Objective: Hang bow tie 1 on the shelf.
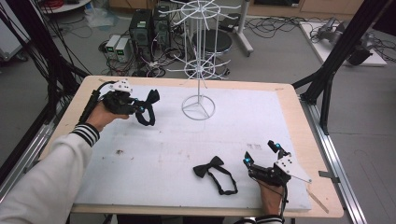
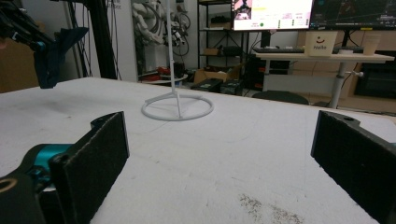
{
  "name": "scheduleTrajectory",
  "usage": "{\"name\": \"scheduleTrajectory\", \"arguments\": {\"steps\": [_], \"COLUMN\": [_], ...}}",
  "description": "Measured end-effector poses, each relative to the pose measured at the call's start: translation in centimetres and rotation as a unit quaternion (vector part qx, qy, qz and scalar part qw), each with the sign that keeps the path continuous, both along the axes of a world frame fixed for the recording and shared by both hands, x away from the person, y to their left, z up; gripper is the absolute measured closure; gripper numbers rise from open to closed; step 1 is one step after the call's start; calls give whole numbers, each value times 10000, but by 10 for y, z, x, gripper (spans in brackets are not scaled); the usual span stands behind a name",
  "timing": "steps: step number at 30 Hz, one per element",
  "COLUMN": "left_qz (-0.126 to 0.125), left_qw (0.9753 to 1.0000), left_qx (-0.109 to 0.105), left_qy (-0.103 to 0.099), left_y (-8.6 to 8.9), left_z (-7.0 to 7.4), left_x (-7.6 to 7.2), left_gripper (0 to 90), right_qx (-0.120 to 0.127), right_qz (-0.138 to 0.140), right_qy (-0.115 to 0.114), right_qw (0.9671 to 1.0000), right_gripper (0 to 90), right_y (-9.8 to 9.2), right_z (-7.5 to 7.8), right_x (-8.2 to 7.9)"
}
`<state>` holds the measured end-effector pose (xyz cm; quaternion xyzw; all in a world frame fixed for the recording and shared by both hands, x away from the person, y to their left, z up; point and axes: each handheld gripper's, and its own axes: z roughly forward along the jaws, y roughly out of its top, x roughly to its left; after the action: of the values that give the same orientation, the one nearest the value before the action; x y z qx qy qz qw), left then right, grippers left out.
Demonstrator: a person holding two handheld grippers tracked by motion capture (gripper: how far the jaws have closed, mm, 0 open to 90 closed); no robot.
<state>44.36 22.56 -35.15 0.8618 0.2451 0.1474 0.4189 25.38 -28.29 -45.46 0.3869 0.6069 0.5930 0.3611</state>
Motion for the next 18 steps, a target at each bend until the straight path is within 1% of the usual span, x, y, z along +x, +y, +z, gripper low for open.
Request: {"name": "scheduleTrajectory", "arguments": {"steps": [3, 4, 6, 10, 13, 14, 15, 16, 18], "left_qz": [40, 62, 70, 125, 157, 176, 184, 181, 159], "left_qw": [9998, 9996, 9994, 9982, 9973, 9967, 9964, 9959, 9956], "left_qx": [-177, -268, -339, -576, -688, -755, -781, -845, -870], "left_qy": [-18, -37, -58, -127, -216, -241, -268, -262, -298], "left_y": [0, 0, 0, 1, 0, -1, -1, -2, -5], "left_z": [4, 6, 10, 18, 24, 27, 28, 29, 32], "left_x": [-2, -4, -6, -10, -14, -16, -16, -18, -20], "left_gripper": [753, 753, 753, 753, 753, 753, 753, 753, 753], "right_qx": [15, 21, 26, 22, 21, 22, 54, 61, 95], "right_qz": [3, 0, 5, -4, 12, 18, 16, 23, 18], "right_qy": [-3, 6, 12, 8, 8, -10, 9, 3, 14], "right_qw": [10000, 10000, 10000, 10000, 10000, 10000, 10000, 10000, 10000], "right_gripper": [34, 34, 34, 34, 34, 34, 33, 33, 33], "right_y": [0, 0, 0, 0, 0, -1, -1, -1, -1], "right_z": [0, 0, 0, 0, 0, 0, 0, 0, 0], "right_x": [0, 0, 0, 0, 0, 0, 0, 0, 0]}}
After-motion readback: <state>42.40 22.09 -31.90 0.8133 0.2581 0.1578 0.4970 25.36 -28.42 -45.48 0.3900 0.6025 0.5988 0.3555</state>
